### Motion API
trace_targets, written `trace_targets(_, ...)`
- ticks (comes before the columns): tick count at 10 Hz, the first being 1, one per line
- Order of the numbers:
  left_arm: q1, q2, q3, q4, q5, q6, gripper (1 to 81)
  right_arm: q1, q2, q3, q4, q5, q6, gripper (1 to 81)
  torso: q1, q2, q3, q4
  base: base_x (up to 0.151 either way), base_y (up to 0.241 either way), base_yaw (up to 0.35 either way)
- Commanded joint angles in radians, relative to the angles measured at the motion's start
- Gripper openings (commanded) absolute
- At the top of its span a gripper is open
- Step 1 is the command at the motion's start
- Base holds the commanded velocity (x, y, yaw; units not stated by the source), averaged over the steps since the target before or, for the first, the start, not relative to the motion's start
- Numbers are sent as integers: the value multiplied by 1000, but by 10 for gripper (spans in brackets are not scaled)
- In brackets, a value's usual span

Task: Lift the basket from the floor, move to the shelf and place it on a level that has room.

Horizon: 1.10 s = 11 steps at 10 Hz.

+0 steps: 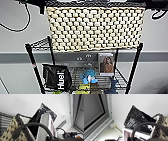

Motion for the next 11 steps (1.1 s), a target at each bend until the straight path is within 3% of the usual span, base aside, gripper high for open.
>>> trace_targets(1,-106,77,-110,26,-37,53,10,131,98,-154,-24,-44,-4,10,0,0,0,0,0,0,0)
trace_targets(8,-58,221,-337,26,25,168,10,84,247,-422,-38,-133,-42,10,1,0,0,0,0,0,0)
trace_targets(11,-38,294,-450,26,32,217,10,94,290,-504,-38,-133,-49,10,1,1,-1,0,0,0,0)
